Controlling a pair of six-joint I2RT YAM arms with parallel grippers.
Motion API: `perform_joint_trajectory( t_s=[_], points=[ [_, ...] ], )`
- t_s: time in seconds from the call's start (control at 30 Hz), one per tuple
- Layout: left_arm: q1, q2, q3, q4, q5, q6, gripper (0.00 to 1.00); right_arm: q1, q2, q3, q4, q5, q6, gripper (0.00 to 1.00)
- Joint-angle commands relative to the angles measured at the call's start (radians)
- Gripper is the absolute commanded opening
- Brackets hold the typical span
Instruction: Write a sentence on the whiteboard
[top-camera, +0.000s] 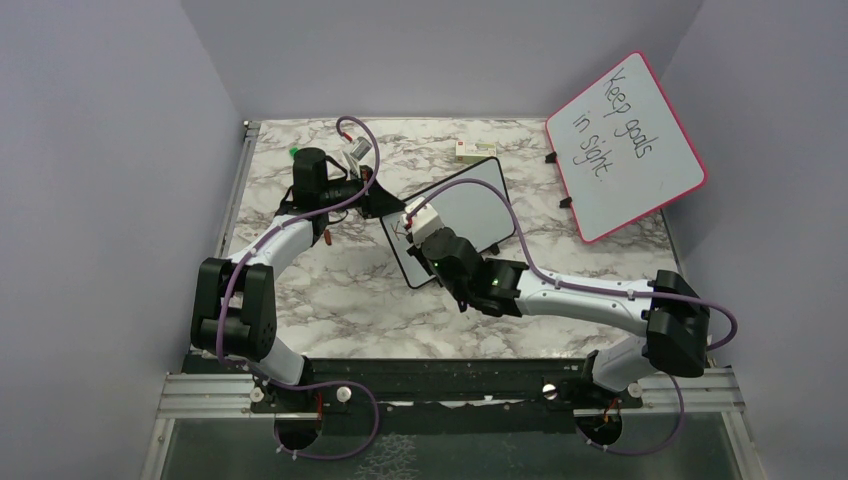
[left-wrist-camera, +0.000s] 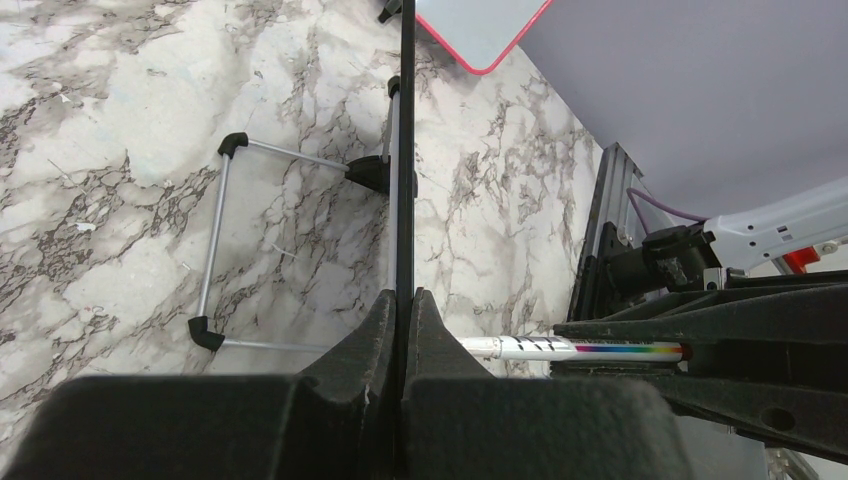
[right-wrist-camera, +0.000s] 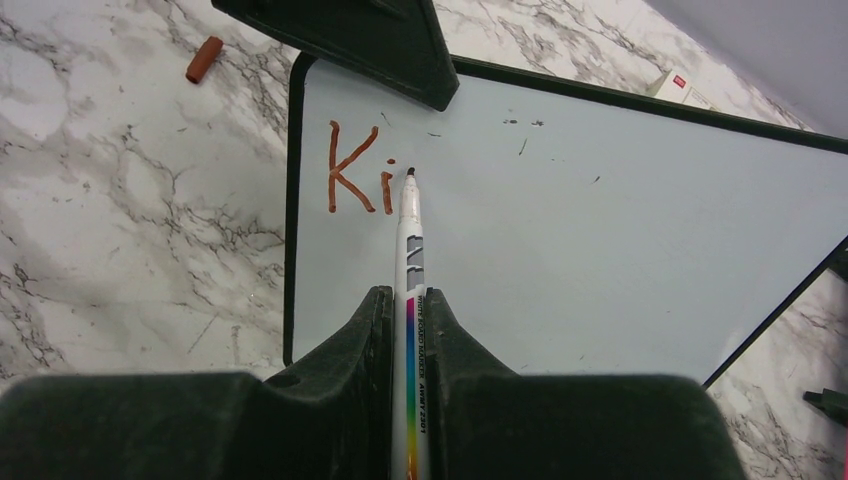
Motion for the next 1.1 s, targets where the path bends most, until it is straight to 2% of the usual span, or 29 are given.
perform_joint_trajectory(
  t_s=[0.0, 0.7, 1.07],
  points=[
    [0.0, 0.01, 0.003, -0.019, 0.034, 0.009, 0.0, -0.007, 0.002, 0.003, 0.036, 0.013, -0.004, 0.01],
    [0.0, 0.008, 0.004, -0.019, 0.035, 0.009, 0.0, -0.009, 0.023, 0.015, -0.079, -0.024, 0.024, 0.01],
    [0.0, 0.01, 0.006, -0.019, 0.036, 0.008, 0.0, -0.008, 0.024, 0.014, -0.056, -0.013, 0.025, 0.01]
  ],
)
